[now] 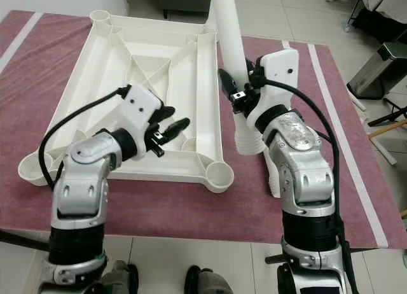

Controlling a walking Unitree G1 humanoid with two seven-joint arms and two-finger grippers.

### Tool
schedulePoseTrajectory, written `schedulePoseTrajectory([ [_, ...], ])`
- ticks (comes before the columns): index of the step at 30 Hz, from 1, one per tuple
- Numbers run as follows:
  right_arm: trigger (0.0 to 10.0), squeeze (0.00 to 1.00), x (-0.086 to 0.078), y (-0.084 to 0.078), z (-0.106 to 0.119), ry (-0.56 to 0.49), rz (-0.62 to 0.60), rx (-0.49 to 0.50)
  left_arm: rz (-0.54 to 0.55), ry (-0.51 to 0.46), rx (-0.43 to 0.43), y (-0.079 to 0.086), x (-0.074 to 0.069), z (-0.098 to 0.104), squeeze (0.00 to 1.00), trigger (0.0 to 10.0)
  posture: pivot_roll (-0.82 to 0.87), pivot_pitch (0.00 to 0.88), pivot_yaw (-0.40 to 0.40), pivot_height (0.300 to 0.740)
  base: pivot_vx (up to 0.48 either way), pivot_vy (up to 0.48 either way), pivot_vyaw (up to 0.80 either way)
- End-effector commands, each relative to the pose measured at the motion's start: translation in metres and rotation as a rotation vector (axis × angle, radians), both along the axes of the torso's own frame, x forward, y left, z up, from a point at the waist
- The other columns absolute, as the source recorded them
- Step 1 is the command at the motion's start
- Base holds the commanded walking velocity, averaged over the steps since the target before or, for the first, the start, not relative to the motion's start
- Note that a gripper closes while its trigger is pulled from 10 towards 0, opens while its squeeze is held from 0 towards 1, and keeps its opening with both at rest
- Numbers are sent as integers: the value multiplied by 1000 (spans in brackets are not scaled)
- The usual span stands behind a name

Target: Building children table

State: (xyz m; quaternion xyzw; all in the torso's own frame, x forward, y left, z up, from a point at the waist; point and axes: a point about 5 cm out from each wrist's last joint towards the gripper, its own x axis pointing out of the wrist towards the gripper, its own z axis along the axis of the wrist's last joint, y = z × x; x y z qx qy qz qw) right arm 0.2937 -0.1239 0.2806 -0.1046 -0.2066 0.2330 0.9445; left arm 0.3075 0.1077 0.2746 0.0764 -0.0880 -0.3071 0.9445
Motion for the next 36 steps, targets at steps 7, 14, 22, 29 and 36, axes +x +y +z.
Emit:
schedulePoseTrajectory([
  [7, 10000, 0, -2, 24, -15, -63, 97, -93, -241, -132, -294, 4, -22, 50, 0, 10000, 115, 107, -29, 740, 0, 0, 0],
  [14, 10000, 0, -1, 37, -18, -121, 148, -123, -451, -106, -387, -12, -34, 52, 0, 10000, 112, 99, -34, 740, 0, 0, 0],
  [22, 10000, 0, -7, 54, -19, -167, 222, -125, -528, -51, -477, -28, -26, 58, 0, 10000, 116, 91, -33, 740, 0, 0, 0],
  [29, 10000, 0, -11, 61, -24, -195, 248, -135, -471, 24, -509, -37, -13, 58, 0, 7843, 110, 87, -24, 740, 0, 0, 0],
  [36, 10000, 0, -11, 60, -27, -207, 237, -156, -440, 42, -507, -36, -9, 58, 0, 0, 115, 85, -23, 740, 0, 0, 0],
])
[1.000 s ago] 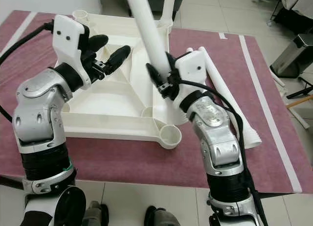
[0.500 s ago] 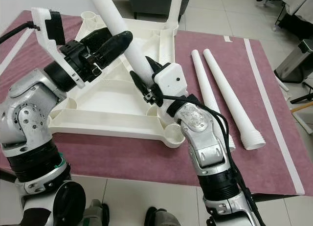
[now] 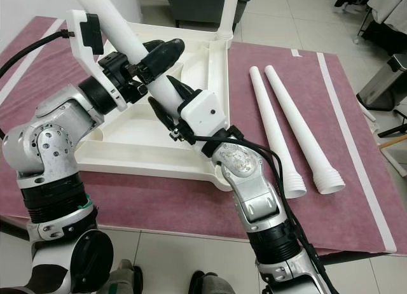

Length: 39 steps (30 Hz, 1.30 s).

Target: Building children table

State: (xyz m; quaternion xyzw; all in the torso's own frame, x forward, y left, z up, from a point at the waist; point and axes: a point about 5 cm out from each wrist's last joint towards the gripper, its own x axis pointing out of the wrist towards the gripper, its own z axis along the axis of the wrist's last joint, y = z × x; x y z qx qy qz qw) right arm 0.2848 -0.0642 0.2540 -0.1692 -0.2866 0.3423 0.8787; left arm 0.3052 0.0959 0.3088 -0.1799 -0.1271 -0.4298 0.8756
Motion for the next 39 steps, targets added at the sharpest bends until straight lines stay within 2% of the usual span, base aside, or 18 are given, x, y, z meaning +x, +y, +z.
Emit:
schedulePoseTrajectory([
  [1, 10000, 0, -2, 0, -2, -17, 1, -10, -90, -67, -41, -24, -7, 24, 0, 0, 115, 86, -23, 740, 0, 0, 0],
  [13, 10000, 0, 6, -3, -8, 18, -60, -16, -88, -91, -22, -24, -11, 25, 0, 0, 119, 85, -25, 740, 0, 0, 0],
  [14, 10000, 1000, 10, -4, -12, 58, -79, -23, -99, -118, -3, -27, -14, 26, 0, 0, 120, 89, -28, 740, 0, 0, 0],
  [15, 10000, 1000, 10, -4, -12, 58, -79, -23, -99, -118, -3, -27, -14, 26, 0, 0, 120, 89, -28, 740, 0, 0, 0],
  [16, 10000, 0, 13, -3, -16, 112, -77, -41, -105, -154, 28, -30, -18, 26, 0, 0, 117, 93, -30, 740, 0, 0, 0],
  [17, 10000, 0, 13, -3, -16, 112, -77, -41, -105, -154, 28, -30, -18, 26, 0, 0, 117, 93, -30, 740, 0, 0, 0],
  [19, 10000, 0, 17, -3, -25, 219, -86, -116, -109, -241, 112, -37, -25, 27, 0, 0, 113, 100, -35, 740, 0, 0, 0],
  [23, 10000, 0, 19, -4, -27, 244, -96, -147, -112, -266, 138, -39, -27, 27, 0, 0, 112, 101, -36, 740, 0, 0, 0],
  [24, 10000, 0, 21, -5, -30, 285, -114, -152, -121, -284, 145, -41, -29, 28, 0, 0, 110, 104, -38, 740, 0, 0, 0],
  [33, 10000, 0, 30, -8, -25, 297, -171, -123, -140, -362, 253, -49, -35, 24, 0, 0, 109, 112, -41, 740, 0, 0, 0],
  [34, 9647, 0, 30, -7, -24, 292, -169, -120, -143, -373, 273, -51, -36, 22, 0, 0, 109, 114, -41, 740, 0, 0, 0],
  [35, 3451, 0, 30, -6, -23, 291, -168, -118, -147, -385, 288, -52, -37, 21, 0, 0, 110, 115, -41, 740, 0, 0, 0],
  [36, 2078, 0, 30, -6, -23, 292, -167, -118, -149, -391, 295, -53, -38, 21, 0, 0, 110, 116, -41, 740, 0, 0, 0],
  [37, 0, 0, 30, -5, -23, 293, -165, -114, -152, -395, 295, -54, -39, 21, 0, 0, 110, 117, -41, 740, 0, 0, 0],
  [39, 0, 0, 29, -5, -22, 292, -163, -109, -152, -400, 300, -54, -39, 21, 0, 0, 111, 118, -41, 740, 0, 0, 0],
])
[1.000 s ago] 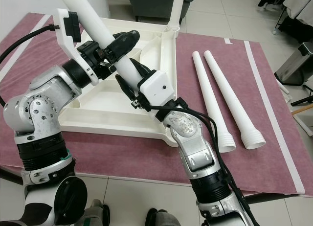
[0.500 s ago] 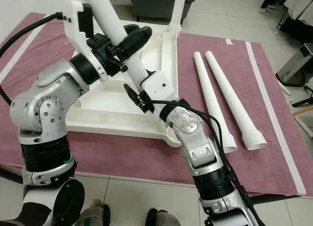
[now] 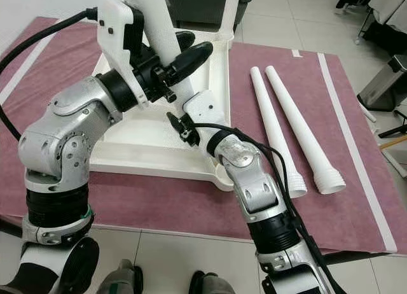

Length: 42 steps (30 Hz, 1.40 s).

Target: Building children table

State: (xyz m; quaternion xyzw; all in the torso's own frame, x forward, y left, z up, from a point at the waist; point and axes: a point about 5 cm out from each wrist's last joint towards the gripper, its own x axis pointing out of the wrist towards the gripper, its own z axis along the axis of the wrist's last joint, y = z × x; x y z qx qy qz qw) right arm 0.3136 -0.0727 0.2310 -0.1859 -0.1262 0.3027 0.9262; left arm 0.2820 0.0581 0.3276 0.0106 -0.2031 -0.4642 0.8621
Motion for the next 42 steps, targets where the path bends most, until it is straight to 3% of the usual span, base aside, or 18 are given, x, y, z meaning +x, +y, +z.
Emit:
schedulePoseTrajectory([
  [1, 0, 0, 1, 3, 1, 7, 4, -7, -158, -64, 51, -16, -16, 2, 0, 0, 111, 118, -41, 740, 0, 0, 0],
  [3, 0, 0, 0, 4, 2, 10, 3, -3, -156, -72, 55, -17, -16, 2, 0, 0, 111, 118, -41, 740, 0, 0, 0],
  [4, 0, 0, 0, 4, 4, 11, 3, 10, -126, -95, 73, -17, -14, 0, 0, 10000, 109, 120, -38, 740, 0, 0, 0],
  [8, 0, 0, -1, 4, 7, 9, -1, 38, -75, -104, 83, -18, -11, -3, 0, 10000, 110, 122, -37, 740, 0, 0, 0],
  [9, 0, 0, -2, 4, 9, 4, -4, 54, -92, -88, 88, -19, -10, -6, 1000, 10000, 108, 124, -35, 740, 0, 0, 0],
  [12, 0, 0, -1, 1, 14, -5, -23, 94, -89, -61, 71, -17, -7, -10, 1000, 10000, 105, 129, -35, 740, 0, 0, 0],
  [13, 0, 0, -1, -2, 17, -8, -38, 106, -96, -55, 49, -14, -8, -9, 890, 10000, 104, 130, -36, 740, 0, 0, 0],
  [14, 0, 0, -1, -2, 17, -8, -38, 106, -96, -55, 49, -14, -8, -9, 890, 10000, 104, 130, -36, 740, 0, 0, 0],
  [15, 0, 0, 0, -5, 18, -10, -56, 112, -110, -56, 25, -11, -10, -7, 0, 10000, 103, 130, -36, 740, 0, 0, 0],
  [26, 0, 0, 6, -58, 31, -8, -229, 203, -288, -60, -93, 20, -34, -2, 0, 10000, 85, 140, -33, 740, 0, 0, 0],
  [27, 9922, 0, 3, -63, 36, -11, -220, 246, -271, -47, -100, 25, -32, -5, 0, 10000, 80, 140, -31, 740, 0, 0, 0],
  [31, 10000, 0, -2, -67, 40, -21, -198, 269, -220, -9, -65, 30, -26, -14, 0, 10000, 75, 140, -31, 740, 0, 0, 0],
  [32, 10000, 0, -10, -68, 42, -29, -163, 275, -111, 24, 59, 32, -15, -33, 0, 10000, 73, 140, -35, 740, 0, 0, 0],
  [35, 10000, 0, -10, -68, 42, -29, -163, 275, -111, 24, 59, 32, -15, -33, 0, 10000, 73, 140, -35, 740, 0, 0, 0],
  [36, 10000, 0, -19, -70, 41, -27, -122, 286, -14, 66, 212, 33, -6, -57, 0, 10000, 71, 140, -39, 740, 0, 0, 0],
  [37, 10000, 0, -19, -70, 41, -27, -122, 286, -14, 66, 212, 33, -6, -57, 0, 10000, 71, 140, -39, 740, 0, 0, 0],
  [39, 10000, 0, -45, -77, 24, 47, -35, 257, -10, 112, 551, 23, -9, -121, 0, 10000, 47, 136, -54, 740, 0, 0, 0],
  [42, 10000, 0, -58, -81, 14, 105, 5, 231, -109, 138, 659, 16, -22, -148, 0, 10000, 46, 134, -59, 740, 0, 0, 0],
])
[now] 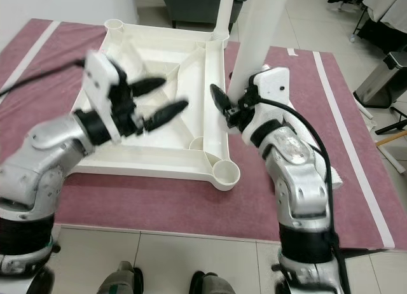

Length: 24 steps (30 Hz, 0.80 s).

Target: Building children table

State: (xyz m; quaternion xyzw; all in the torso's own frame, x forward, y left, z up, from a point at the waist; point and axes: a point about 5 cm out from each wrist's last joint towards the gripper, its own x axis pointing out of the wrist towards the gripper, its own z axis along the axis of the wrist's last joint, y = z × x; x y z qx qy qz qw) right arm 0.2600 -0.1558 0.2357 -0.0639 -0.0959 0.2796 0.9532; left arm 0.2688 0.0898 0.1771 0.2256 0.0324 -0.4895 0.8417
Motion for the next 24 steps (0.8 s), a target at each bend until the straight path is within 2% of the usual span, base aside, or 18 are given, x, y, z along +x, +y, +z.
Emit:
schedulePoseTrajectory([
  [1, 10000, 0, -6, 2, 7, -18, 45, 4, -180, -2, 41, -18, -11, -1, 0, 10000, 46, 134, -60, 740, 0, 0, 0],
  [3, 10000, 0, -8, 1, -5, 18, 44, -2, -259, 36, 57, -24, -19, -9, 0, 10000, 48, 134, -63, 740, 0, 0, 0],
  [5, 10000, 0, -9, 1, -13, 44, 37, -5, -285, 45, 73, -29, -21, -15, 0, 10000, 46, 131, -61, 740, 0, 0, 0],
  [14, 10000, 0, -8, 2, -17, 71, 32, -7, -244, -21, 118, -37, -5, -23, 0, 10000, 35, 130, -51, 740, 0, 0, 0],
  [16, 10000, 0, -9, 2, -17, 77, 38, -9, -244, -38, 125, -37, -2, -22, 0, 9882, 35, 130, -52, 740, 0, 0, 0],
  [17, 10000, 0, -10, 2, -19, 82, 42, -12, -243, -56, 133, -36, 1, -21, 0, 9451, 36, 132, -52, 740, 0, 0, 0],
  [20, 10000, 0, -10, 3, -20, 87, 46, -12, -265, -92, 138, -32, 5, -11, 0, 10000, 37, 136, -51, 740, 0, 0, 0],
  [24, 10000, 0, -10, 3, -20, 87, 46, -10, -322, -107, 128, -25, 1, 3, 0, 10000, 38, 139, -50, 740, 0, 0, 0],
])
